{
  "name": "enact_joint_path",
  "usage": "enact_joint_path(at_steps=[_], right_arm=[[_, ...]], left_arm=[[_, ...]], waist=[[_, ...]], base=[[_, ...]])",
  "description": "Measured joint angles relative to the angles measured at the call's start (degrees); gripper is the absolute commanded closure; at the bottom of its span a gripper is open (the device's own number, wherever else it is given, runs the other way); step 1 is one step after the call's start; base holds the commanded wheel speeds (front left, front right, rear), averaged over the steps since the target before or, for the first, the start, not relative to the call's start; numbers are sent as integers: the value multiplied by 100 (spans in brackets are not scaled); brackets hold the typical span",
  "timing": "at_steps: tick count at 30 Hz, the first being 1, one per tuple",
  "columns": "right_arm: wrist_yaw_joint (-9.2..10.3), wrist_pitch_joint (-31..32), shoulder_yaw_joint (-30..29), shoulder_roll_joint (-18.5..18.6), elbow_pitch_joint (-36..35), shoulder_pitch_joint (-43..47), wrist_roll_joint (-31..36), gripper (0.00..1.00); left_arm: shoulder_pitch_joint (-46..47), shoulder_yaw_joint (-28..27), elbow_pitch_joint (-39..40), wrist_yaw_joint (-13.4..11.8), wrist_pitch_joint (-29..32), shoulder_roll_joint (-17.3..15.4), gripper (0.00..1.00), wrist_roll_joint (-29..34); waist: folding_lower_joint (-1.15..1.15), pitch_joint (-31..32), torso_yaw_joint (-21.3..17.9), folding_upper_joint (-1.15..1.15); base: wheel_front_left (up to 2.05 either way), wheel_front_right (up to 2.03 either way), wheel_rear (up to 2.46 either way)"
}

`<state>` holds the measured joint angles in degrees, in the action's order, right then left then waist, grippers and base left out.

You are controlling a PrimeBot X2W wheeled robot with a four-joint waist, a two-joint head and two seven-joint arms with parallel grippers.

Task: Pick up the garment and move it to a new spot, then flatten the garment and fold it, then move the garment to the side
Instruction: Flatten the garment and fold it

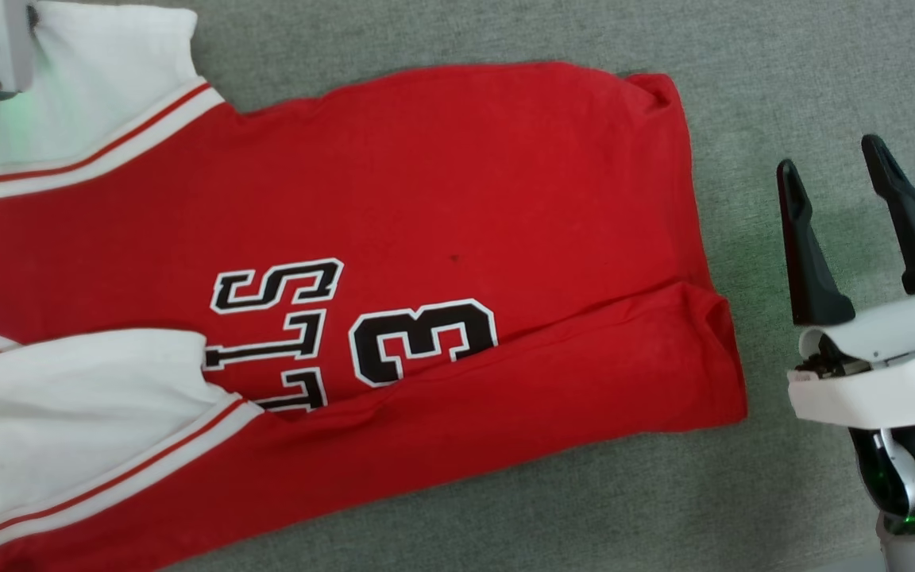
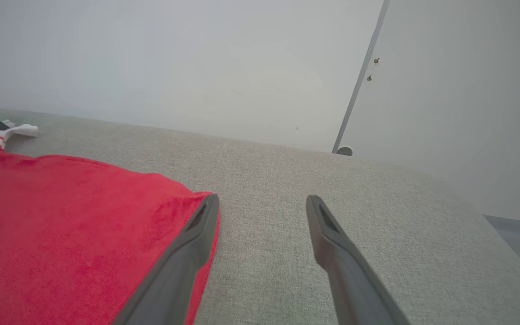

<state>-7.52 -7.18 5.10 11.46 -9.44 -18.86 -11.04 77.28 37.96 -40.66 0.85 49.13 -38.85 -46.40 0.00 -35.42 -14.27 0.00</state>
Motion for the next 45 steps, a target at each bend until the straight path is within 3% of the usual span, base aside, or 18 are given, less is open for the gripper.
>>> enact_joint_path(at_steps=[9,22,34,35,36,37,45], right_arm=[[0,704,152,193,132,-511,-274,0],[0,2987,947,560,1369,-2050,-1082,0],[4,4778,1536,632,2104,-3082,-1583,1],[4,4902,1560,633,2152,-3148,-1619,58],[5,4994,1590,635,2192,-3225,-1638,83],[4,5071,1627,653,2215,-3282,-1636,100],[-1,5608,1610,575,2457,-3560,-1693,100]], left_arm=[[-25,51,-41,10,-81,157,100,-34],[4,108,-212,148,-327,443,100,-62],[159,131,-407,229,-443,628,100,-108],[173,136,-424,243,-455,636,100,-112],[187,141,-441,244,-461,647,100,-114],[204,145,-457,252,-465,662,100,-119],[216,170,-627,268,-604,773,100,-149]], waist=[[0,94,114,0],[0,124,384,0],[0,25,552,0],[0,17,559,0],[0,10,566,0],[0,6,574,0],[0,73,628,0]], base=[[0,0,0],[0,0,0],[0,0,0],[0,0,0],[0,0,0],[0,0,0],[0,0,0]])
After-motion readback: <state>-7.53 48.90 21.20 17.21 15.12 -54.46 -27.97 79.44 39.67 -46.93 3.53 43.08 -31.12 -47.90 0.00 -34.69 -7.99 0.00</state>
